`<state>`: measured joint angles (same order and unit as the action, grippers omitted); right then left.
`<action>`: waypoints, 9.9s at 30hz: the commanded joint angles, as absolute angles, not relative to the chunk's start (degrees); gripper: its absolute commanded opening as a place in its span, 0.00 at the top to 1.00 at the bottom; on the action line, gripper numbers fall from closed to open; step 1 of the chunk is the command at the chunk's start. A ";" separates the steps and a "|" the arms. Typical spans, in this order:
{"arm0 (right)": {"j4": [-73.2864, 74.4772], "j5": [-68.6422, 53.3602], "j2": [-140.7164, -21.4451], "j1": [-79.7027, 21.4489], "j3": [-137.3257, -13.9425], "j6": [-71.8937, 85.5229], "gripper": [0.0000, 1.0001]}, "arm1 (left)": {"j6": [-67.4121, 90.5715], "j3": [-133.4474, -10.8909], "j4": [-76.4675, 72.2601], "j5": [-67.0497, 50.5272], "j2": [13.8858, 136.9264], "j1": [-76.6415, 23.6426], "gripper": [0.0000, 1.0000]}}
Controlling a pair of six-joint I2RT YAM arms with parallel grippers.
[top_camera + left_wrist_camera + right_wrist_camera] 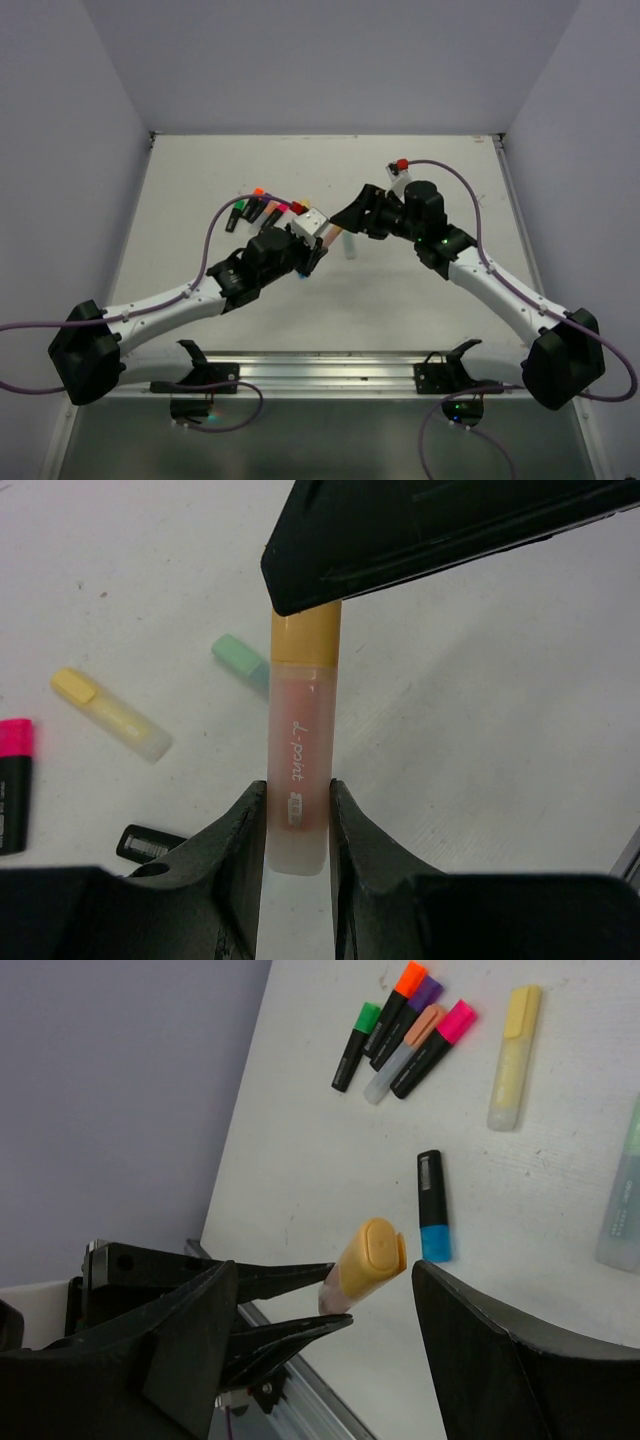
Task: Open the pen caps
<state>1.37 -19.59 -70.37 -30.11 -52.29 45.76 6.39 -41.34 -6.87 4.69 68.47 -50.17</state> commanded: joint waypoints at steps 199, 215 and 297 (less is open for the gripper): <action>26.10 -11.52 -76.80 -21.53 -45.35 21.36 0.97 | 35.15 -54.05 -0.79 -3.79 99.05 -47.19 1.00; 19.17 -10.81 -87.10 -27.69 -43.24 27.15 0.78 | 39.29 -54.75 -3.60 -2.11 103.62 -53.00 0.87; 25.75 8.88 -66.62 -27.86 -45.44 25.75 0.19 | 39.46 -80.77 13.27 29.36 121.02 -52.38 0.48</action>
